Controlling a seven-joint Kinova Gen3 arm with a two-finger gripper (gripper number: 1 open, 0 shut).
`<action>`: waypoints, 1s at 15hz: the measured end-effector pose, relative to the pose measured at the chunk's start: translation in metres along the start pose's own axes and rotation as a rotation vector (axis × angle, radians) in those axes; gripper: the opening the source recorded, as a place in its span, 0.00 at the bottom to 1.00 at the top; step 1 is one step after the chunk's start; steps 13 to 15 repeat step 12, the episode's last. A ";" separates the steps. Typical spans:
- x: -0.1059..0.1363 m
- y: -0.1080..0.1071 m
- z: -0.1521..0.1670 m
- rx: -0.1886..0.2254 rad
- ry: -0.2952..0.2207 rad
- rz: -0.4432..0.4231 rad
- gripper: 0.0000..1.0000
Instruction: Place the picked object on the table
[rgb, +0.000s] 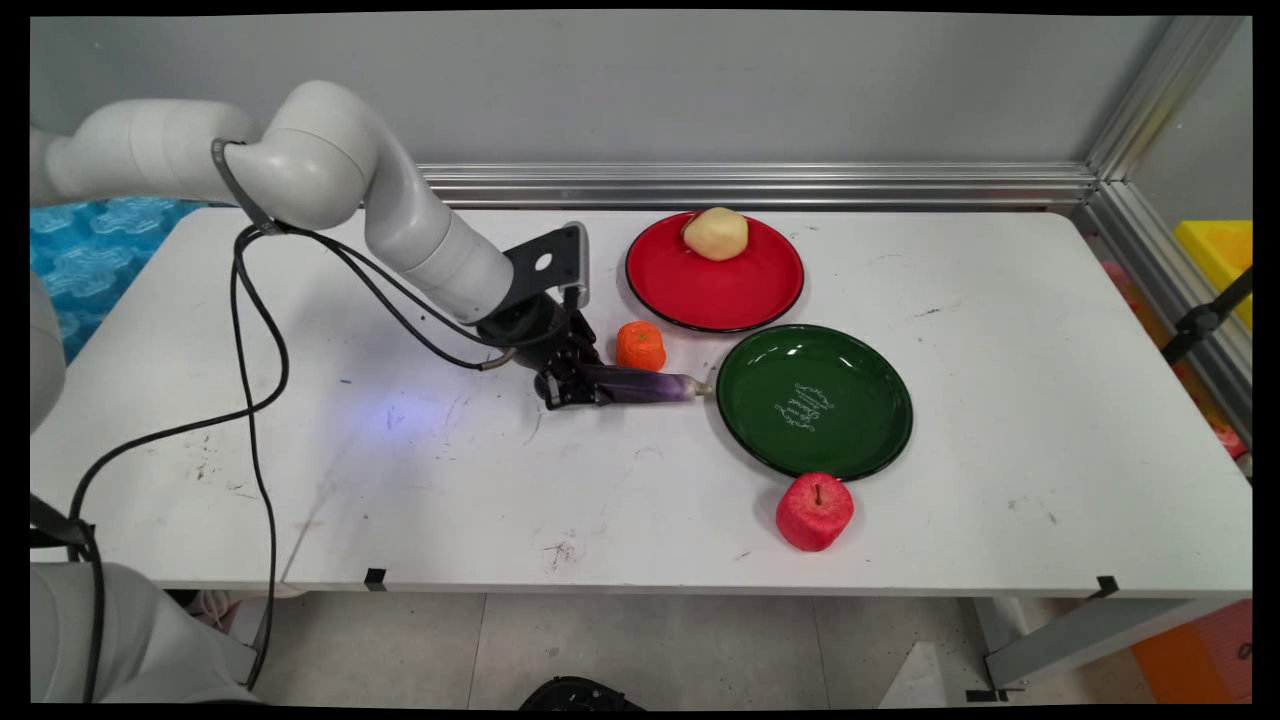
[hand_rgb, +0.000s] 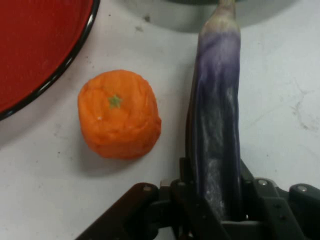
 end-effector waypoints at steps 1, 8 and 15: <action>0.000 0.000 0.002 0.000 0.002 0.001 0.00; -0.001 -0.003 0.010 0.003 0.015 -0.001 1.00; 0.002 -0.006 0.012 0.004 0.024 0.000 1.00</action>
